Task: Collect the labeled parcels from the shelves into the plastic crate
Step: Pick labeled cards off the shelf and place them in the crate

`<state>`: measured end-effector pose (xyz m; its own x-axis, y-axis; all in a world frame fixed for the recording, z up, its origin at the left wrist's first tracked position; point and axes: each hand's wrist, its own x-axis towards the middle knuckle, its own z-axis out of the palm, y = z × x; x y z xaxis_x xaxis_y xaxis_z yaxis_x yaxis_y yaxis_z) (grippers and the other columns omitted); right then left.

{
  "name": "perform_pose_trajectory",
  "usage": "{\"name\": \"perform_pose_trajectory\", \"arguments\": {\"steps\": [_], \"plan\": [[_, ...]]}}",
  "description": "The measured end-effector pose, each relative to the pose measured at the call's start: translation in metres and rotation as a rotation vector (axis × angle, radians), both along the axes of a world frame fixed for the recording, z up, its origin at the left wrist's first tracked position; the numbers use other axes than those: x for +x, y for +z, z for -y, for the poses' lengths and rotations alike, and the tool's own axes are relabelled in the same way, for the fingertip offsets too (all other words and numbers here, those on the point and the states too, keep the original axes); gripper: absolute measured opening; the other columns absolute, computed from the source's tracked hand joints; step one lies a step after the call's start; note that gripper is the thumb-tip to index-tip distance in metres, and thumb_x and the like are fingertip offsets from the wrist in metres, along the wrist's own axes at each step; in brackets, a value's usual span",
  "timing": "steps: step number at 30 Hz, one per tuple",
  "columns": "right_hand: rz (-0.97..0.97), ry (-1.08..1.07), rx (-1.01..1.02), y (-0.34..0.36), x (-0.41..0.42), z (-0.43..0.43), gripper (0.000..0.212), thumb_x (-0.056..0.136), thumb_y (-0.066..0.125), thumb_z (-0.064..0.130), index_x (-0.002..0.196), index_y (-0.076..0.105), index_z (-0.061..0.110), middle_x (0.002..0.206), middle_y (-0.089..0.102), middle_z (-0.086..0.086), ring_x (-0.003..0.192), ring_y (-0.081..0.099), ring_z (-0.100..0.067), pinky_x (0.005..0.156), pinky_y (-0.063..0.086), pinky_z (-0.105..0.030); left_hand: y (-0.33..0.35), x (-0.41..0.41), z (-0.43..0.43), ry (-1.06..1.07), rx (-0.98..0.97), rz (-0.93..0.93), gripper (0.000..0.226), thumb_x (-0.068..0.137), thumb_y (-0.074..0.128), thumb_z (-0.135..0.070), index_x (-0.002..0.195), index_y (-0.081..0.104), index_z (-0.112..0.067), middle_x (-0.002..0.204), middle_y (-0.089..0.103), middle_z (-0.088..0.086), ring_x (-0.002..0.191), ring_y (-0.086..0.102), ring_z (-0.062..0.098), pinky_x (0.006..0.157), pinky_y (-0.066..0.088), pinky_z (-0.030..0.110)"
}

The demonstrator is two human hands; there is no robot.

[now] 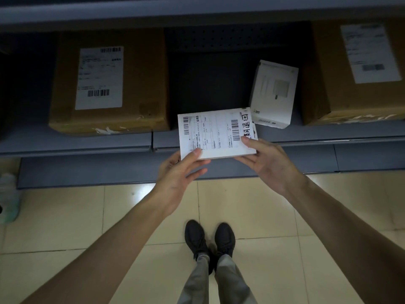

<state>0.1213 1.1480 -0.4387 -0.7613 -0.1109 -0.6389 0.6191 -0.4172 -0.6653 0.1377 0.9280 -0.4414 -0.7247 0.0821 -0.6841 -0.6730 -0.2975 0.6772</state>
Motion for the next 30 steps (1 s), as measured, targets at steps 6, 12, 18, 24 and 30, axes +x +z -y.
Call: {"name": "perform_pose_trajectory", "arguments": {"steps": [6,12,18,24,30], "plan": [[-0.027,0.035,0.181,0.006,-0.002,-0.011,0.030,0.097,0.059,0.029,0.116,0.070,0.009,0.113,0.073,-0.010,0.107,0.069,-0.025,0.093,0.054,-0.034,0.005,-0.014,0.021,-0.130,-0.087,-0.029,0.030,0.094,0.068,-0.016,0.123,0.066,-0.006,0.110,0.075,0.013,0.100,0.073,0.029,0.090,0.059,0.037],[-0.121,0.340,0.343,0.019,-0.016,-0.017,0.029,0.096,0.060,0.037,0.113,0.069,0.015,0.109,0.075,-0.001,0.105,0.070,-0.016,0.099,0.049,-0.034,0.014,-0.036,0.043,-0.369,-0.153,-0.031,0.040,0.092,0.067,-0.018,0.129,0.061,-0.005,0.114,0.074,0.017,0.098,0.069,0.031,0.092,0.057,0.040],[-0.141,0.497,0.297,0.023,-0.012,-0.001,0.027,0.099,0.058,0.024,0.116,0.069,0.006,0.110,0.074,-0.011,0.103,0.071,-0.029,0.087,0.055,-0.036,0.021,-0.044,0.037,-0.424,-0.203,-0.084,0.033,0.093,0.068,-0.020,0.125,0.065,-0.012,0.112,0.075,0.011,0.112,0.067,0.038,0.100,0.054,0.048],[-0.081,0.177,0.268,0.007,0.008,0.014,0.026,0.099,0.057,0.019,0.120,0.066,0.006,0.114,0.073,-0.011,0.111,0.066,-0.035,0.099,0.050,-0.047,0.008,-0.022,0.015,-0.151,-0.300,-0.165,0.042,0.099,0.064,-0.020,0.140,0.056,-0.015,0.102,0.078,0.006,0.092,0.075,0.023,0.087,0.061,0.043],[-0.050,0.033,0.315,0.002,0.029,0.035,0.024,0.102,0.053,0.019,0.119,0.066,0.010,0.112,0.074,-0.005,0.109,0.068,-0.029,0.094,0.055,-0.044,0.007,0.015,-0.010,-0.176,-0.399,-0.309,0.034,0.109,0.039,-0.013,0.136,0.056,-0.022,0.111,0.071,-0.019,0.097,0.069,-0.004,0.081,0.057,0.018]]}}
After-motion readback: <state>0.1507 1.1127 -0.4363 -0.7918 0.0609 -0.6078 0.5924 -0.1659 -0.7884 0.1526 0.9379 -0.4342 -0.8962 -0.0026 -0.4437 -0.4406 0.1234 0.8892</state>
